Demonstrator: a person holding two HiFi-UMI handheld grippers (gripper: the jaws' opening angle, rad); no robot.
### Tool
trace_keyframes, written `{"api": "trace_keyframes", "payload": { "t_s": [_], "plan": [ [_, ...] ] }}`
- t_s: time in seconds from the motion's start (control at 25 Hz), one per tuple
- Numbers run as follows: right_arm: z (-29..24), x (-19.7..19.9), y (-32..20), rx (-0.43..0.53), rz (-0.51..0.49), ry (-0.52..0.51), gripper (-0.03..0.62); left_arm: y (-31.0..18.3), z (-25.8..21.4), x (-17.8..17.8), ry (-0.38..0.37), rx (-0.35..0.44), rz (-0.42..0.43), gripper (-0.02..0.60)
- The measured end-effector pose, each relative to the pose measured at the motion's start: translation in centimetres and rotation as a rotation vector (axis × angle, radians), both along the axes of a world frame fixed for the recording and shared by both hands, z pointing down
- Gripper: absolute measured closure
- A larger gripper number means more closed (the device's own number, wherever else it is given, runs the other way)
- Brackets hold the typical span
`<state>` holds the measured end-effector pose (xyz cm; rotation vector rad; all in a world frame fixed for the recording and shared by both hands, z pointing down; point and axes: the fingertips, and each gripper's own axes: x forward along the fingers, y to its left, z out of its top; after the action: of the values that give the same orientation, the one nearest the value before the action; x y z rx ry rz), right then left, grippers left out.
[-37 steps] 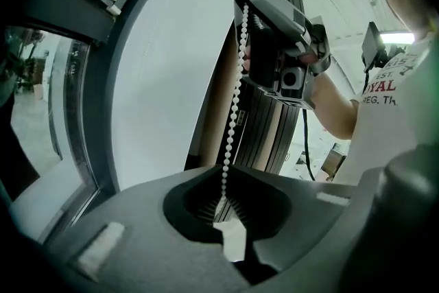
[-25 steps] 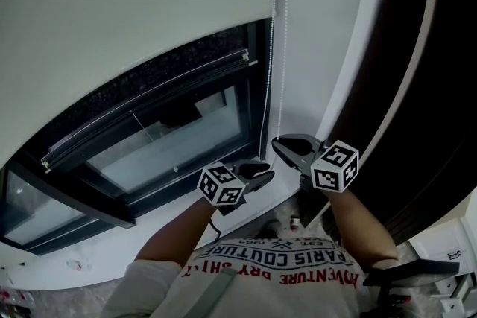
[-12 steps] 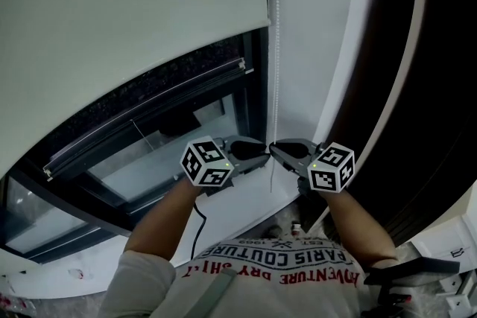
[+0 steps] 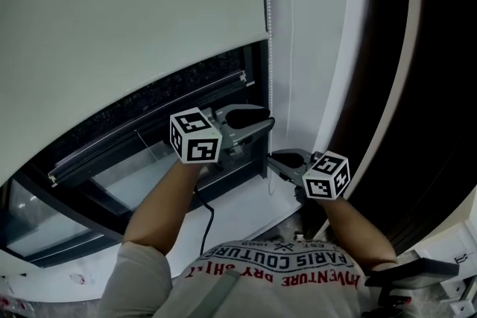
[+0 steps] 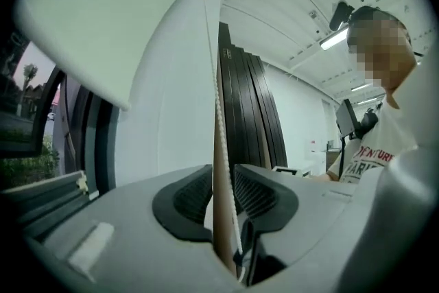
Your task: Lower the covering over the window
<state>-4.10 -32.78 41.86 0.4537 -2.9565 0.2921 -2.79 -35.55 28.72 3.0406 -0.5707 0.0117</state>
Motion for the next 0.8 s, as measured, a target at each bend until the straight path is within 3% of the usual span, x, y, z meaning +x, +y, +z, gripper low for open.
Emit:
{"api": "trace_keyframes", "payload": {
  "t_s": [0.32, 0.48, 0.52, 0.8],
  "plan": [
    [0.1, -0.5, 0.6, 0.002, -0.012, -0.001, 0.589, -1.5, -8.3, 0.0, 0.102, 0.079, -0.067, 0.482],
    [0.1, -0.2, 0.4, -0.002, -0.002, -0.012, 0.589, -1.7, -9.1, 0.6, 0.111, 0.076, -0.071, 0.510],
    [0.1, -0.2, 0.4, -0.004, 0.000, -0.015, 0.589, -1.7, -9.0, 0.7, 0.116, 0.074, -0.074, 0.555],
    [0.4, 0.3, 0.3, -0.021, 0.018, -0.036, 0.589, -1.8, -8.6, 0.3, 0.166, 0.058, -0.105, 0.568]
  ]
}}
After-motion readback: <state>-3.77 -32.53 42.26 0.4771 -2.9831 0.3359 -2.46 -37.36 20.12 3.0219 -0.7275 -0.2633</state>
